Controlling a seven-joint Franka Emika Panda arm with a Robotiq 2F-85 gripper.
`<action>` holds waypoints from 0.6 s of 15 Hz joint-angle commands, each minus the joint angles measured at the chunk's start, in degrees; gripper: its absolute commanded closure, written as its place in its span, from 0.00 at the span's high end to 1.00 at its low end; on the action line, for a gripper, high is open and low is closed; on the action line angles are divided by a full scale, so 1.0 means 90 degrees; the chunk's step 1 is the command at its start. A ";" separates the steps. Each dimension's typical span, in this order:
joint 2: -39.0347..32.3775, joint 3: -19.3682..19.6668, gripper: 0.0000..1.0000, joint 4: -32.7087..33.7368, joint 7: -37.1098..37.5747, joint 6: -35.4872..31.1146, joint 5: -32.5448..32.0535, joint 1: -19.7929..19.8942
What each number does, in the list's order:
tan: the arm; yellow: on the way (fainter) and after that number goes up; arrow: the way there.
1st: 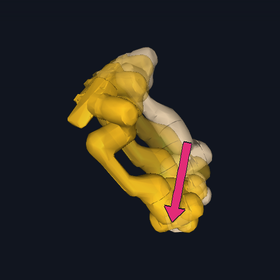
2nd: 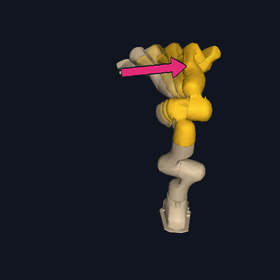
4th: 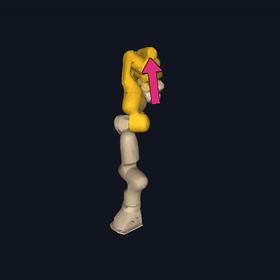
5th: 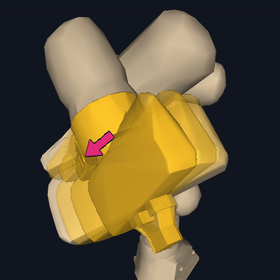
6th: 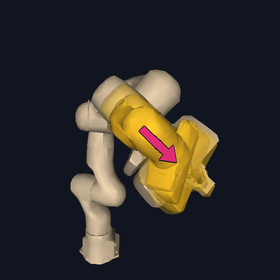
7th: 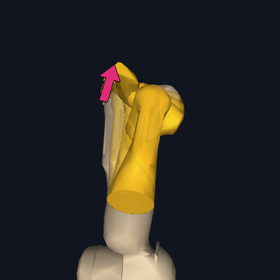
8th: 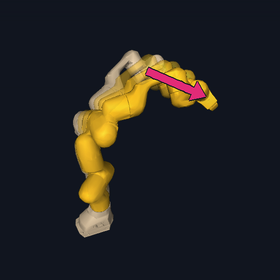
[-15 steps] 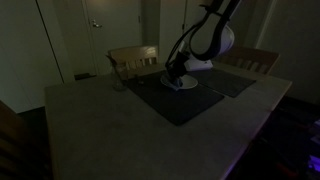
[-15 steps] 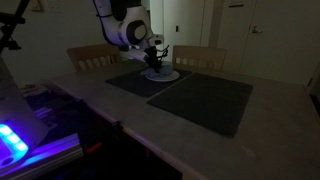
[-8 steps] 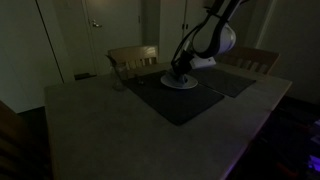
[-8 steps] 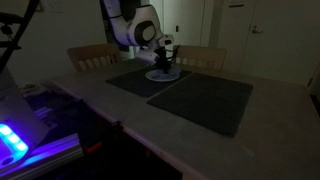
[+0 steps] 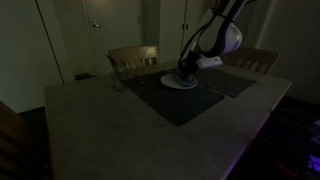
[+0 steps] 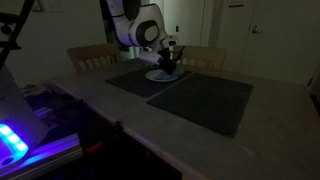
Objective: Use the towel to wipe the plate
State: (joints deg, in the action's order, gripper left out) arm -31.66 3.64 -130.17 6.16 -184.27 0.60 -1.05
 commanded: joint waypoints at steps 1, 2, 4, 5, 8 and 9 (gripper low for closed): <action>0.0295 -0.0070 0.02 -0.0688 -0.0006 0.0063 0.0190 0.0070; 0.0345 -0.0070 0.02 -0.0752 0.0029 0.0077 0.0212 0.0029; 0.0388 -0.0121 0.02 -0.0812 0.0114 0.0104 0.0252 -0.0077; 0.0401 -0.0147 0.02 -0.0832 0.0150 0.0097 0.0264 -0.0118; 0.0338 -0.0243 0.02 -0.0736 0.0237 0.0098 0.0293 -0.0279; 0.0316 -0.0274 0.02 -0.0694 0.0249 0.0109 0.0309 -0.0322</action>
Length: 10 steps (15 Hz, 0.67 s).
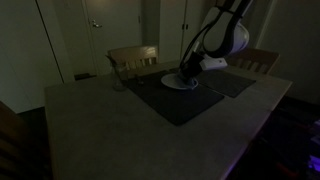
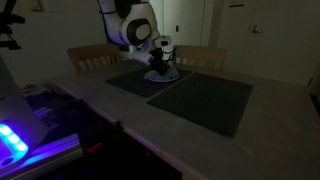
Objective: Use the towel to wipe the plate
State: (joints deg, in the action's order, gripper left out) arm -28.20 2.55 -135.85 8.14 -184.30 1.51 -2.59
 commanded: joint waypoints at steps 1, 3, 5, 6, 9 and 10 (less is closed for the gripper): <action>-0.0101 -0.0204 0.02 -0.0012 0.0038 0.0131 0.0220 -0.0187; -0.0175 -0.0308 0.02 0.0101 0.0047 0.0170 0.0223 -0.0246; -0.0270 -0.0432 0.02 0.0245 0.0041 0.0197 0.0213 -0.0276; -0.0346 -0.0475 0.02 0.0351 0.0027 0.0202 0.0202 -0.0291; -0.0564 -0.0484 0.02 0.0685 -0.0048 0.0205 0.0144 -0.0317; -0.0637 -0.0473 0.02 0.0799 -0.0078 0.0196 0.0123 -0.0300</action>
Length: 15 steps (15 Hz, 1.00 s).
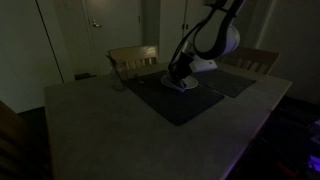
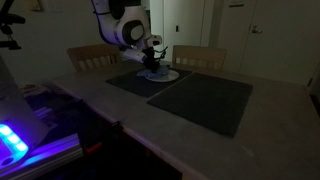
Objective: Use the towel to wipe the plate
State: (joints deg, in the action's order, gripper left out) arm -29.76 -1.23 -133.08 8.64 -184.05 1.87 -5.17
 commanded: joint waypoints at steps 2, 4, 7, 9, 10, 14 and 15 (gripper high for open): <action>-0.0594 -0.0051 0.02 0.0716 -0.0195 0.0181 0.0046 0.0037; -0.0741 -0.0043 0.02 0.0955 -0.0277 0.0197 0.0002 0.0090; -0.0929 -0.0039 0.02 0.1252 -0.0433 0.0203 -0.0060 0.0199; -0.1024 -0.0044 0.02 0.1411 -0.0552 0.0192 -0.0100 0.0313; -0.1054 -0.0046 0.02 0.1466 -0.0619 0.0181 -0.0124 0.0385; -0.1050 -0.0019 0.02 0.1496 -0.0876 0.0141 -0.0193 0.0671; -0.1015 0.0048 0.02 0.1440 -0.0927 0.0125 -0.0208 0.0679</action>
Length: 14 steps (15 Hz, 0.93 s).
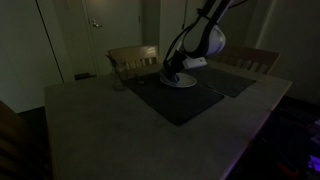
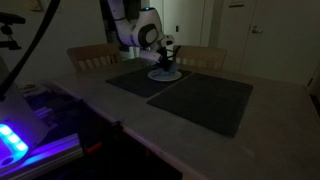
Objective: Use the towel to wipe the plate
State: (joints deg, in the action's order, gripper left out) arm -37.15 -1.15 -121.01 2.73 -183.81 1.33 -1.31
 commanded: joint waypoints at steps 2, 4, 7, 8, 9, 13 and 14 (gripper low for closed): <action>-0.0053 0.0062 0.02 -0.0123 -0.0333 0.0049 -0.0157 0.0346; 0.0119 0.0086 0.02 -0.0387 -0.0345 0.0015 -0.0163 0.0367; 0.0442 0.0088 0.02 -0.0873 -0.0248 -0.0031 -0.0095 0.0275; 0.0527 0.0105 0.02 -0.1014 -0.0222 -0.0043 -0.0081 0.0224; 0.0648 0.0107 0.02 -0.1197 -0.0177 -0.0038 -0.0051 0.0160; 0.1053 0.0095 0.02 -0.1710 -0.0001 0.0010 0.0022 -0.0213; 0.1137 0.0113 0.02 -0.1772 0.0043 0.0022 0.0027 -0.0353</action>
State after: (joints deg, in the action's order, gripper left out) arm -30.12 -0.49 -132.44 1.96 -184.22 0.77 -1.17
